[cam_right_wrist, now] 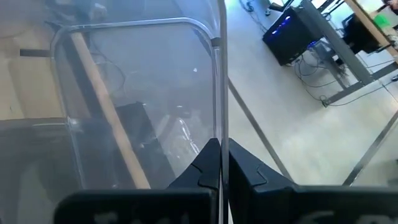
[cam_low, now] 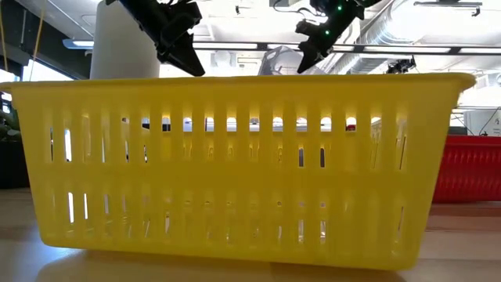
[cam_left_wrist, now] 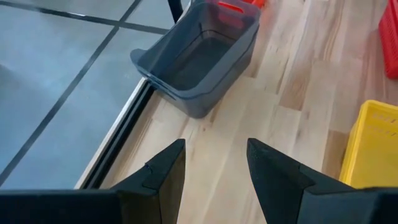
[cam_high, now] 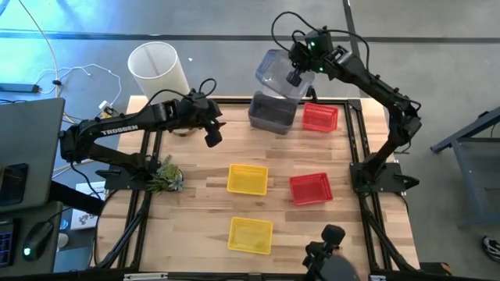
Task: Stack baskets by color
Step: Stack the bottom black bin on the stacked black bin
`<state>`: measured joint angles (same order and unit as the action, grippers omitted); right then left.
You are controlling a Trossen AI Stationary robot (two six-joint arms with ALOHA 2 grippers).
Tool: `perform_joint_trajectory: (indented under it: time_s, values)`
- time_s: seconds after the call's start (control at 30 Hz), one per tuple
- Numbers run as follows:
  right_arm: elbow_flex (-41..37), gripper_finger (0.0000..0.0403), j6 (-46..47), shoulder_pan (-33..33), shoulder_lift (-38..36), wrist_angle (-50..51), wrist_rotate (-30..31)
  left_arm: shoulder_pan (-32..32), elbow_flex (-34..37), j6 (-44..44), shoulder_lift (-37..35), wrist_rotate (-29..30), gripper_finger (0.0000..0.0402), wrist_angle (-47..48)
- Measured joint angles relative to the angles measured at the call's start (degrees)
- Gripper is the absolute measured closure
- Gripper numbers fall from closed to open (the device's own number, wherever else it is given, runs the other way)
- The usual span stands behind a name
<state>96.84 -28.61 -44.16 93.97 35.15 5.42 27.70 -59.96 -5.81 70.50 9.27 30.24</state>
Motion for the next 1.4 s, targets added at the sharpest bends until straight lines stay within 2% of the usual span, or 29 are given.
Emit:
perform_joint_trajectory:
  time_s: [0.37, 0.93, 1.4]
  values:
    - [-0.02, 0.0403, 4.31, 1.57, 2.54, 3.63, -2.71, 0.02, 0.01, 1.34, 0.0, -0.03, 0.0245, -0.02]
    - [-0.09, 0.0403, 3.55, 1.57, 9.8, 9.83, -7.58, 0.02, 0.0, 1.17, 0.0, 0.08, 0.0245, 1.03]
    - [-0.07, 0.0403, -0.41, 2.77, 13.9, 12.82, -7.33, 0.02, 0.0, 1.19, 0.0, 0.1, 0.0245, 1.07]
